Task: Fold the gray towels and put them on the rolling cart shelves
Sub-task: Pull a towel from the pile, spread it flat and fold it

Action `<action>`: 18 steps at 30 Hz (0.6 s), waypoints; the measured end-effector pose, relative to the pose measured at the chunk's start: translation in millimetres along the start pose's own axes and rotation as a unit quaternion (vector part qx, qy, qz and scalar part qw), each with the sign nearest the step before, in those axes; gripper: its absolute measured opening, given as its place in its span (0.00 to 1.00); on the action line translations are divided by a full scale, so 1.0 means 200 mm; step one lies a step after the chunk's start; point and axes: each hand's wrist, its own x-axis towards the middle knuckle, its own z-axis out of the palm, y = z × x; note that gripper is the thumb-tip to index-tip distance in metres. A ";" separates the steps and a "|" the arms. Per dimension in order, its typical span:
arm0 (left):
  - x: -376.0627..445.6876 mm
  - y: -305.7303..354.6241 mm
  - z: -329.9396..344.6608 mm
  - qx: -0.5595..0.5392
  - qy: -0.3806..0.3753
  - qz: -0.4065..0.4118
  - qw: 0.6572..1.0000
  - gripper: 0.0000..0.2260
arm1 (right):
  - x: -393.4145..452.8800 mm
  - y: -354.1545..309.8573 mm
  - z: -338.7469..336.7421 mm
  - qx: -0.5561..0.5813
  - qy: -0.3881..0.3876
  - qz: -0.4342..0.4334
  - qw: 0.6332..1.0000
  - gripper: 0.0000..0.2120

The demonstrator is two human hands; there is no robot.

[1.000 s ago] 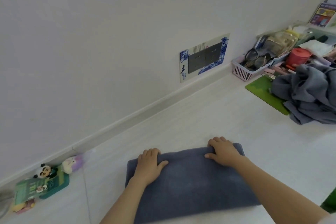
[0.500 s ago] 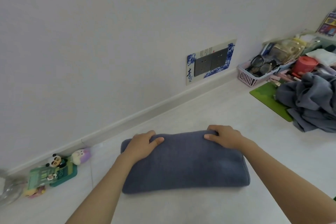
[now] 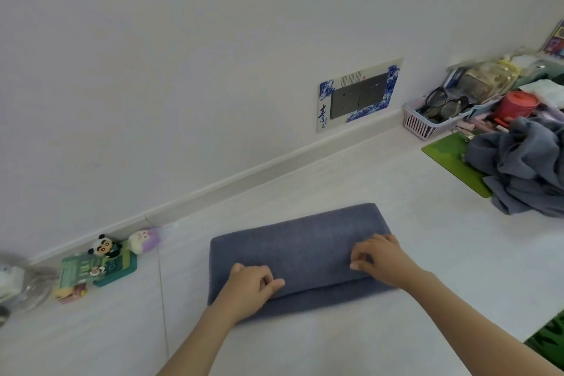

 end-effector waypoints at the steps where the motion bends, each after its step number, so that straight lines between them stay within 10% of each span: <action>1: 0.02 0.00 0.01 0.006 0.044 0.011 0.999 0.13 | 0.00 -0.01 0.01 -0.001 0.012 0.002 1.000 0.04; 5: 0.18 0.09 0.00 0.033 0.192 0.047 0.980 0.10 | 0.12 -0.07 0.08 0.012 0.104 -0.015 0.994 0.17; 11: 0.39 0.17 0.15 0.120 0.087 -0.037 0.988 0.26 | 0.34 -0.21 0.20 -0.028 0.074 -0.001 0.997 0.37; 18: 0.27 -0.06 0.26 0.119 0.120 -0.129 0.977 0.28 | 0.27 -0.10 0.38 -0.053 0.098 0.091 0.990 0.29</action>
